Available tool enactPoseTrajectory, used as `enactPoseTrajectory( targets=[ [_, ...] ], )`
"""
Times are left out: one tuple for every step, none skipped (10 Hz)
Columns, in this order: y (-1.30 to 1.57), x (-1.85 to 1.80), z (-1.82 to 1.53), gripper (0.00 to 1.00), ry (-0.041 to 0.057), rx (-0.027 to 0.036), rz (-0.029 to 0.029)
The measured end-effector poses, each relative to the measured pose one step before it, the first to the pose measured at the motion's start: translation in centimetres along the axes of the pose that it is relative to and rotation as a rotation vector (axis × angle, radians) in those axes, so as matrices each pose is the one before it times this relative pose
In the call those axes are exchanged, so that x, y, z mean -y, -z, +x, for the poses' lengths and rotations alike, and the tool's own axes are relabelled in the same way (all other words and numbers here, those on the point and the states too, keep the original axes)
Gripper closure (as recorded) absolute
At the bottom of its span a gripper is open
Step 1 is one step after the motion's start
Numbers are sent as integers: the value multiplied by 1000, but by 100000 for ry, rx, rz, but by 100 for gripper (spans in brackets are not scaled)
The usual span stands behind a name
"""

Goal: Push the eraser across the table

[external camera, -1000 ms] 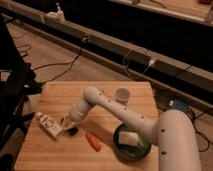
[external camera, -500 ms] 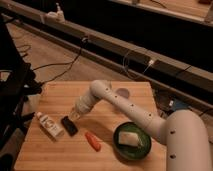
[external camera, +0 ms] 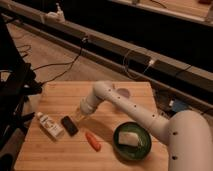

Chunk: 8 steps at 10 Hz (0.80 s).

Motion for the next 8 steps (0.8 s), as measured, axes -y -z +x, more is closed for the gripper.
enactPoseTrajectory(
  targets=[
    [-709, -69, 105, 100, -661, 206, -1086],
    [-826, -198, 21, 100, -567, 577, -1623],
    [-755, -28, -185, 100, -339, 1068, -1140],
    [-680, -144, -114, 100, -447, 1102, -1248],
    [-953, -419, -107, 100, -478, 1229, -2299],
    [-437, 5, -347, 100, 290, 889, -676],
    [-945, -284, -767, 100, 1271, 1754, -2222],
    [-505, -27, -698, 100, 1003, 1659, -758]
  ],
)
